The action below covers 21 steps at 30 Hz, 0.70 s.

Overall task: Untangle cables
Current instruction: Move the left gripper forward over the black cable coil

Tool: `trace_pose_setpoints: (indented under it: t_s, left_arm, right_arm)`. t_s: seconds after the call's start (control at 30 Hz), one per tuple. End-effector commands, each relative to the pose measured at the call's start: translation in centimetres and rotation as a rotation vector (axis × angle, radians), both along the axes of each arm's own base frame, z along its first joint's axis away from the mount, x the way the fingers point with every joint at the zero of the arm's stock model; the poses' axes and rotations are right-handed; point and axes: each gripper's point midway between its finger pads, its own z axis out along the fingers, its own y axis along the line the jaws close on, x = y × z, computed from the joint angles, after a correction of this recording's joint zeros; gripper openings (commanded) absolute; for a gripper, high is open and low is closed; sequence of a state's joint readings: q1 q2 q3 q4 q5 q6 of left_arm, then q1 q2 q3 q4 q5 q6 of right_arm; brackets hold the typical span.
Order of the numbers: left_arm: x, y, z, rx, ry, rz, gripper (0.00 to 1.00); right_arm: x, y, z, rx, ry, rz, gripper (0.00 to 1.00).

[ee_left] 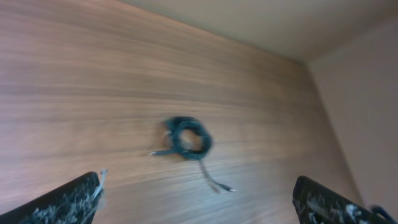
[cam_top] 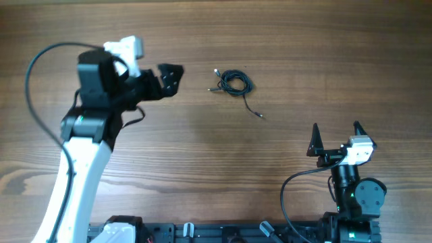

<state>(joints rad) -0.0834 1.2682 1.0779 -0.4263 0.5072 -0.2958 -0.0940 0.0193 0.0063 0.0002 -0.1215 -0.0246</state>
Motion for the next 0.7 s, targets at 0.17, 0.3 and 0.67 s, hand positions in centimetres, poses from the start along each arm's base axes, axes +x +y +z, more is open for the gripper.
trace_pose_setpoints:
  t_s: [0.17, 0.3, 0.67]
  left_arm:
    - [1.3, -8.3, -3.4, -0.091, 0.066, -0.243, 1.0]
    - [1.9, -11.3, -6.1, -0.042, 0.076, -0.262, 1.0]
    - [4.6, -13.6, -15.6, 0.247, 0.111, 0.01, 0.94]
  right_arm:
    - [0.0, -0.2, 0.3, -0.002, -0.013, -0.013, 1.0]
    - [0.0, -0.2, 0.3, -0.002, -0.013, -0.013, 1.0]
    - [0.0, -0.2, 0.3, -0.002, -0.013, -0.013, 1.0]
